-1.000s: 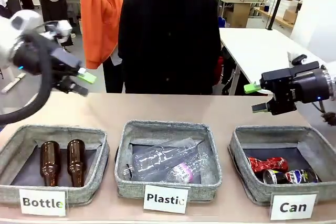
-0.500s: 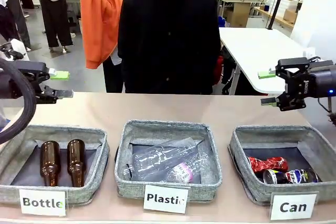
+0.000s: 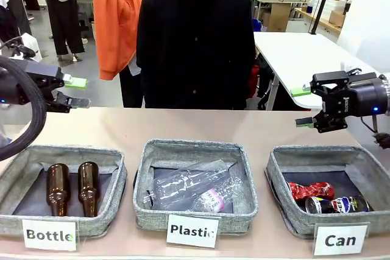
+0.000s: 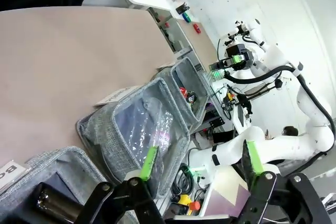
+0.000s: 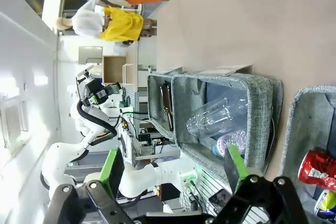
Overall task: Sort the can waste into the basket.
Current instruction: Pick up the can waste from the table and place it in the right Fabric basket.
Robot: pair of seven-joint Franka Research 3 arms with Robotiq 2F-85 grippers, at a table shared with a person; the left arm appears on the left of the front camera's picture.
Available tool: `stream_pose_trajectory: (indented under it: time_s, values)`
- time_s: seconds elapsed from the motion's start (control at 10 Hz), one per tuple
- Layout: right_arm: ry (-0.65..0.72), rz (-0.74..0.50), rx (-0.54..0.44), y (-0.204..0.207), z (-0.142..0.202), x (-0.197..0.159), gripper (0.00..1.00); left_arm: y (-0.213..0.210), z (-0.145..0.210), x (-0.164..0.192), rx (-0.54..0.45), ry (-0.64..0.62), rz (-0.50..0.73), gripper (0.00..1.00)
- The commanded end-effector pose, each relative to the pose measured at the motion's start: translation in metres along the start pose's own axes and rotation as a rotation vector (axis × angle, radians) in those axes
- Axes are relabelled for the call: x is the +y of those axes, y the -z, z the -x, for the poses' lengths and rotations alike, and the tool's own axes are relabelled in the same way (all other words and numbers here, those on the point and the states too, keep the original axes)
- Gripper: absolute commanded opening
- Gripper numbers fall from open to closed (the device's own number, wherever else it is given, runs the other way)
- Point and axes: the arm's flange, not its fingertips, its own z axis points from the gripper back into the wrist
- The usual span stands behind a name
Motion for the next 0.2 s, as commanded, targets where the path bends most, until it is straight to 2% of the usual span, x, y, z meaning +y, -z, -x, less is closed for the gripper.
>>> stream_pose_trajectory:
  time_s: [0.0, 0.1]
  values:
    - [-0.003, -0.012, -0.012, -0.0003, 0.0013, 0.0000, 1.00, -0.0033, 0.0018, -0.0010, 0.009, -0.003, 0.005, 0.79]
    - [-0.003, -0.012, -0.012, -0.0003, 0.0013, 0.0000, 1.00, -0.0033, 0.0018, -0.0010, 0.009, -0.003, 0.005, 0.79]
